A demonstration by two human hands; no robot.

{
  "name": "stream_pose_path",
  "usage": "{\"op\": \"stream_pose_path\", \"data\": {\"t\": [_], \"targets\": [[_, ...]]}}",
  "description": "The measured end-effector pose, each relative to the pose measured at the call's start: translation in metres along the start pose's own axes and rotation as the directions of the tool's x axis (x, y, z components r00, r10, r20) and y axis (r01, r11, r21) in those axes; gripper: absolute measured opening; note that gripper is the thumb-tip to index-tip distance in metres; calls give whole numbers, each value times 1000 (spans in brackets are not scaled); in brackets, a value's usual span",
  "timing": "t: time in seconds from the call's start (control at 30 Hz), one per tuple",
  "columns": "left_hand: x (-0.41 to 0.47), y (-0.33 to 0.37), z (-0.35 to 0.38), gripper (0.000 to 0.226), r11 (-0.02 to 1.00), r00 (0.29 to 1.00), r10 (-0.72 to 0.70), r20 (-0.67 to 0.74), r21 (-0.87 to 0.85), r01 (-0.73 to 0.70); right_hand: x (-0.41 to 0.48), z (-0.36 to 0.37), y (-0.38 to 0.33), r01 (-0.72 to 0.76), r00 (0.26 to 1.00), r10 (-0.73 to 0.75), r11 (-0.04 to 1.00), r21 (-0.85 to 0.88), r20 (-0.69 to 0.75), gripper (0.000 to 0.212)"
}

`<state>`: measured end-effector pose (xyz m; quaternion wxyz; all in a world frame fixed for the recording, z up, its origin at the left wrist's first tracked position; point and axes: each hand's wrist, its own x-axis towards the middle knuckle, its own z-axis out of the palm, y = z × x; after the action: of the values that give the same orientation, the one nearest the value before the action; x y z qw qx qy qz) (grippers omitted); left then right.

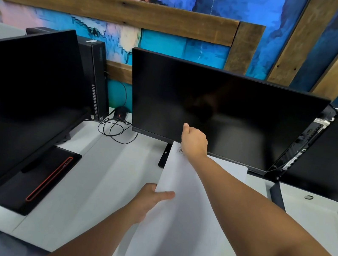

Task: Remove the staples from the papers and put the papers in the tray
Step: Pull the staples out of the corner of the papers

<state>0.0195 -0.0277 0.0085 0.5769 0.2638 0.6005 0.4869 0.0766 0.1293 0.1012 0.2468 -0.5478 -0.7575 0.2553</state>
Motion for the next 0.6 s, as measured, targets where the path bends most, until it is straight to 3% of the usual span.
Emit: {"op": "stream_pose_path", "data": {"t": [0.3, 0.6], "targets": [[-1, -2, -7, 23, 999, 1000, 14, -1, -36, -14, -3, -3, -1, -2, 993, -9, 996, 93, 122, 59], [2, -3, -10, 26, 1000, 1000, -2, -26, -21, 1, 7, -23, 10, -52, 992, 35, 988, 146, 118, 57]]}}
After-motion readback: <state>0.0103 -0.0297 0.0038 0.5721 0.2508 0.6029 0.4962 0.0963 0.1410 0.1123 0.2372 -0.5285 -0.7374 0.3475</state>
